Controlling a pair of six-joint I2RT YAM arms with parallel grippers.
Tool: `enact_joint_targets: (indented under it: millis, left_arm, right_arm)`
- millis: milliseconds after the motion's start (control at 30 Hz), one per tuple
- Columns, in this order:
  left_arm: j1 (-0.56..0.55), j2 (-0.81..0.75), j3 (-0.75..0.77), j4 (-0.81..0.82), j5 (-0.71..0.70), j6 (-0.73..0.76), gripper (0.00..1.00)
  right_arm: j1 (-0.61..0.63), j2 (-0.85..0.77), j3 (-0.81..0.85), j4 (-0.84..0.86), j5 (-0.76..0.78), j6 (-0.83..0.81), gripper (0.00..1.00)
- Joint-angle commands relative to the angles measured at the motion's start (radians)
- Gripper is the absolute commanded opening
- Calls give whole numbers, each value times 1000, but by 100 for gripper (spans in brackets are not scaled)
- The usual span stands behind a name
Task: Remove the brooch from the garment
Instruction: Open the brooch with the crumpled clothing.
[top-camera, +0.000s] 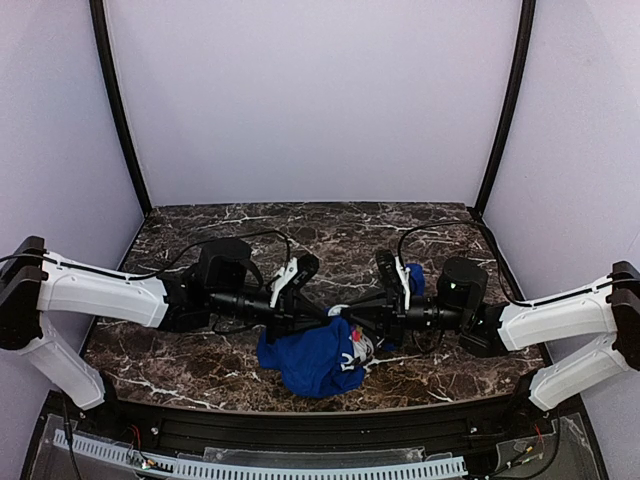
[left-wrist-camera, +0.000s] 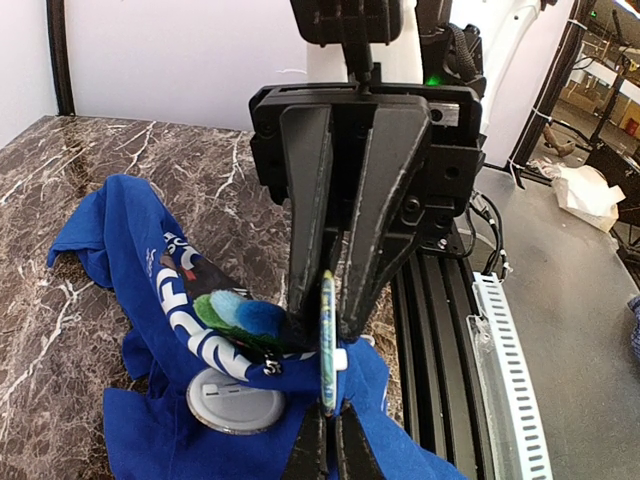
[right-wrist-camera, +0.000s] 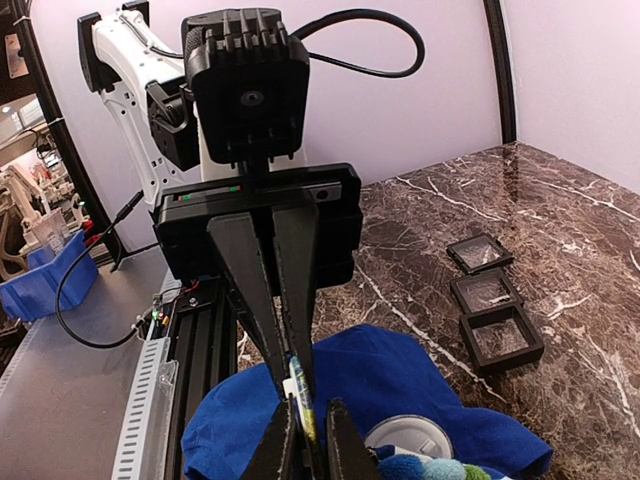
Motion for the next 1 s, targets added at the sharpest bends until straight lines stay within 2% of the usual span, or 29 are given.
enact_joint_targets:
  millis: [0, 500, 967]
  left_arm:
    - [1, -28, -6, 4, 18, 4, 1]
    - [1, -27, -1, 3, 20, -1, 1]
    - [0, -25, 0, 1, 24, 4, 1]
  right_arm:
    - [-6, 11, 17, 41, 2, 10, 10]
    - [-5, 57, 33, 37, 71, 6, 4]
    - [-1, 111, 62, 15, 210, -1, 0]
